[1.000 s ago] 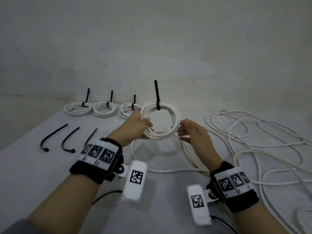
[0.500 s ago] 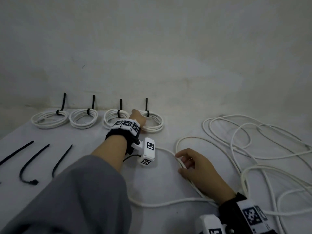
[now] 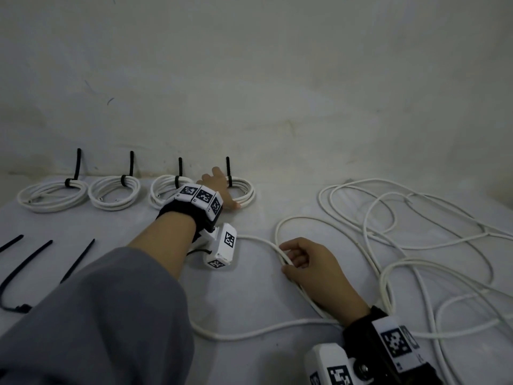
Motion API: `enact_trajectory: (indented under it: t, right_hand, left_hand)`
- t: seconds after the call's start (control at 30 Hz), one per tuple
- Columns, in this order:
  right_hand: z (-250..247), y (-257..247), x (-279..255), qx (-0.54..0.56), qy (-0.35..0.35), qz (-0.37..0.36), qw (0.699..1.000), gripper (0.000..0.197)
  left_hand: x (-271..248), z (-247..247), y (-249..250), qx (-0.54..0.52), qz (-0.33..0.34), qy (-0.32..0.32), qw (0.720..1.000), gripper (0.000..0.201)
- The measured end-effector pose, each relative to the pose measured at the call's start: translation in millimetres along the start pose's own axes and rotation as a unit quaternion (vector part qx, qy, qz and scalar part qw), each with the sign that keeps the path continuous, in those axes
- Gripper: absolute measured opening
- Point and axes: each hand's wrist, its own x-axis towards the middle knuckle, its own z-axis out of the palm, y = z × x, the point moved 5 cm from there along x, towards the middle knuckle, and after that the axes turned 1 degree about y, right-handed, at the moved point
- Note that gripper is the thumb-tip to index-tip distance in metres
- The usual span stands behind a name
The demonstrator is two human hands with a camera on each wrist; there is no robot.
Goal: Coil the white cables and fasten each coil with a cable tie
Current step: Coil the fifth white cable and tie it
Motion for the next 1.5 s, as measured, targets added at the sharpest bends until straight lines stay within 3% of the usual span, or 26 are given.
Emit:
enact_trajectory:
  t: [0.1, 0.2, 0.27, 0.4, 0.47, 0.57, 0.67, 0.73, 0.8, 0.93, 1.13, 1.3, 1.4, 1.5]
  right_hand:
    - [-7, -2, 1, 0.053, 0.063, 0.007, 0.997, 0.028]
    - [-21, -19, 1, 0.155, 0.123, 0.000, 0.980, 0.025]
    - [-39, -40, 0, 0.187, 0.153, -0.028, 0.970, 0.021]
    - [-89, -80, -13, 0.222, 0.220, -0.102, 0.944, 0.014]
    - [-108, -93, -24, 0.241, 0.228, -0.122, 0.935, 0.013]
    - [-124, -103, -40, 0.197, 0.170, -0.131, 0.957, 0.015]
    - [-133, -98, -54, 0.081, 0.038, -0.108, 0.990, 0.014]
    - [-140, -90, -66, -0.043, -0.035, -0.085, 0.995, 0.010]
    - [-146, -86, -76, -0.122, -0.064, -0.065, 0.988, 0.010]
    - [-172, -107, -87, 0.008, 0.025, -0.063, 0.998, 0.017]
    - [-233, -156, -92, 0.067, 0.188, -0.143, 0.969, 0.014]
    - [-263, -169, -100, 0.054, 0.244, -0.160, 0.955, 0.013]
    - [-273, -161, -103, 0.045, 0.264, -0.151, 0.952, 0.014]
    - [-278, -146, -108, 0.009, 0.274, -0.141, 0.951, 0.014]
  left_hand:
    - [-11, -14, 7, 0.034, 0.032, -0.016, 0.999, 0.084]
    - [-34, -31, 24, -0.020, 0.142, -0.090, 0.986, 0.052]
    - [-60, -43, 31, -0.063, 0.190, -0.118, 0.973, 0.046]
    - [-111, -58, 27, -0.235, 0.178, -0.168, 0.941, 0.034]
    - [-135, -68, 25, -0.344, 0.184, -0.156, 0.908, 0.030]
    - [-162, -88, 21, -0.462, 0.186, -0.092, 0.862, 0.034]
    - [-184, -104, 15, -0.548, 0.171, -0.052, 0.817, 0.034]
    - [-196, -111, 13, -0.588, 0.160, -0.031, 0.792, 0.035]
    - [-203, -112, 15, -0.602, 0.163, -0.007, 0.781, 0.036]
    - [-214, -109, 23, -0.586, 0.190, 0.033, 0.787, 0.036]
    - [-229, -78, 36, -0.578, 0.183, -0.017, 0.795, 0.036]
    - [-238, -47, 39, -0.634, 0.203, -0.068, 0.743, 0.036]
    - [-244, -27, 39, -0.674, 0.207, -0.073, 0.705, 0.051]
    - [-250, -21, 44, -0.679, 0.229, -0.061, 0.695, 0.065]
